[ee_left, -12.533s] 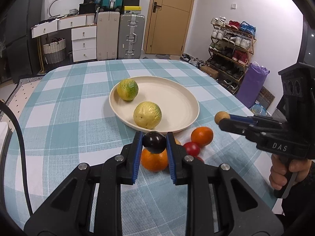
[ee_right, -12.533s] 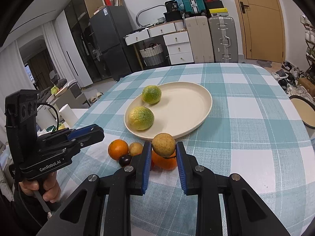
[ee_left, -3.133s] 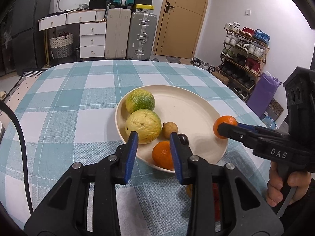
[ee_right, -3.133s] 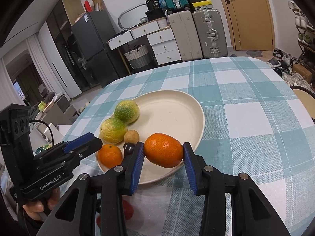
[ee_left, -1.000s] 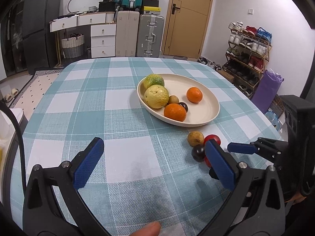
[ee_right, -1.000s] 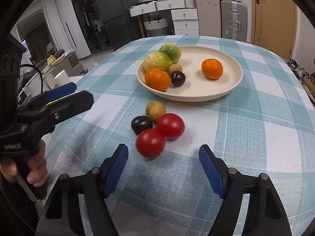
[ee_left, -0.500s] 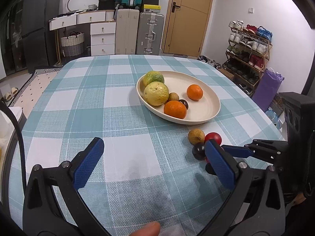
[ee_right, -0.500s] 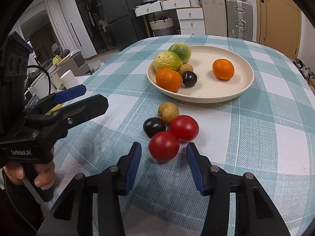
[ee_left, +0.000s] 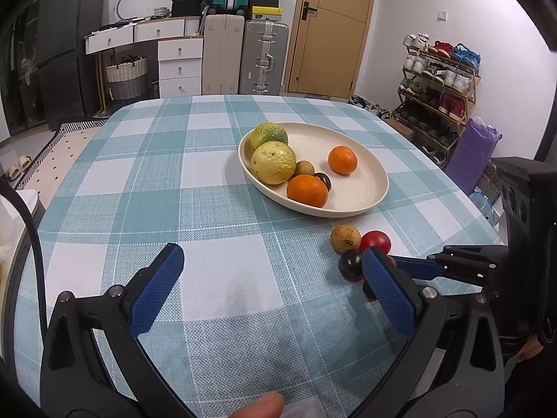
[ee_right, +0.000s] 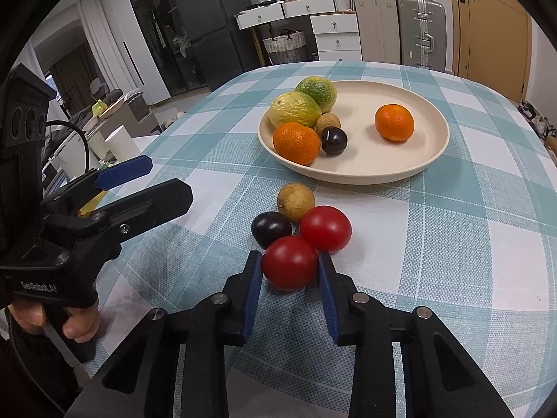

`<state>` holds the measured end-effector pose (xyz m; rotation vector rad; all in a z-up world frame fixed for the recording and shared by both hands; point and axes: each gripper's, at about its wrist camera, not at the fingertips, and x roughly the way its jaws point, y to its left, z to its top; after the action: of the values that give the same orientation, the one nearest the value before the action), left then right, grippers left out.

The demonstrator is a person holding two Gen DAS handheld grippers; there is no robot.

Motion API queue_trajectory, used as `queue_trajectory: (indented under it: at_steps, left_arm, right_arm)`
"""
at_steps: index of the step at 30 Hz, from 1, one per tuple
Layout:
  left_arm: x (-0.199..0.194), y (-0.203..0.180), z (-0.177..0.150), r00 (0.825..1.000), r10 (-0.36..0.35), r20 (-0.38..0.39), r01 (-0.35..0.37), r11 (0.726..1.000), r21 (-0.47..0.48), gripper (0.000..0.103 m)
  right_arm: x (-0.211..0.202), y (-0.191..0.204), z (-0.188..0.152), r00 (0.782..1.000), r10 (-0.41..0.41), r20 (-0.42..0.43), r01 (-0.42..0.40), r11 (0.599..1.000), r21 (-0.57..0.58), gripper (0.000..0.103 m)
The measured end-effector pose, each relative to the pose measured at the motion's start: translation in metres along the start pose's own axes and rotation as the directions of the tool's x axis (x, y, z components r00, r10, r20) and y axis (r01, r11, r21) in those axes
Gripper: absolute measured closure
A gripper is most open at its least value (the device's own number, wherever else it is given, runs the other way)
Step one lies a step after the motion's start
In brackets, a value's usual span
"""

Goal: Organize fruits
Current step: 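Grasp the red tomato with the right gripper, then grasp the dark plum with the left gripper while the right gripper holds the tomato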

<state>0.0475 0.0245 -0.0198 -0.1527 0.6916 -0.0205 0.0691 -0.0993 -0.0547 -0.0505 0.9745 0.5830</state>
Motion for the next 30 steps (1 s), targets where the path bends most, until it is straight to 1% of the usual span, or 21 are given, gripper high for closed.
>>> queue_trajectory:
  at_steps: [5,10,13,16,17,21,25,28,30]
  left_arm:
    - [0.001,0.000,0.000,1.000,0.000,-0.003,0.000,1.000,-0.002,0.001]
    - [0.004,-0.003,-0.003,1.000,-0.008,-0.016,0.008,1.000,0.002,0.001]
    - [0.007,-0.008,-0.005,0.999,-0.009,-0.031,0.009,1.000,0.011,0.001]
    - [0.015,-0.015,-0.007,0.997,0.028,-0.074,-0.026,0.999,0.041,0.001]
    - [0.018,-0.018,-0.007,0.996,0.026,-0.083,-0.022,0.999,0.050,0.001]
    - [0.027,-0.027,-0.010,0.993,-0.002,-0.120,0.010,0.997,0.070,0.001]
    - [0.038,-0.038,-0.010,0.989,-0.003,-0.150,0.016,0.996,0.086,0.001]
    - [0.046,-0.043,-0.009,0.984,-0.019,-0.177,0.035,0.996,0.087,0.001]
    - [0.050,-0.044,-0.010,0.983,-0.014,-0.186,0.030,0.996,0.083,0.002]
  right_arm:
    - [-0.008,0.000,-0.003,1.000,0.000,0.018,0.000,1.000,-0.006,0.071]
    - [-0.023,-0.008,-0.003,0.998,-0.009,0.056,0.009,1.000,0.005,0.071]
    - [-0.033,-0.017,0.000,0.996,-0.026,0.089,0.024,0.999,0.022,0.071]
    - [-0.042,-0.027,0.003,0.993,-0.040,0.114,0.035,0.998,0.046,0.071]
    - [-0.044,-0.030,0.004,0.992,-0.044,0.120,0.039,0.998,0.052,0.071]
    - [-0.049,-0.041,0.006,0.990,-0.058,0.128,0.049,0.996,0.074,0.071]
    - [-0.049,-0.048,0.006,0.990,-0.062,0.125,0.051,0.995,0.087,0.071]
    - [-0.048,-0.051,0.005,0.992,-0.048,0.115,0.036,0.995,0.097,0.071]
    - [-0.048,-0.052,0.004,0.992,-0.049,0.113,0.037,0.994,0.102,0.071]
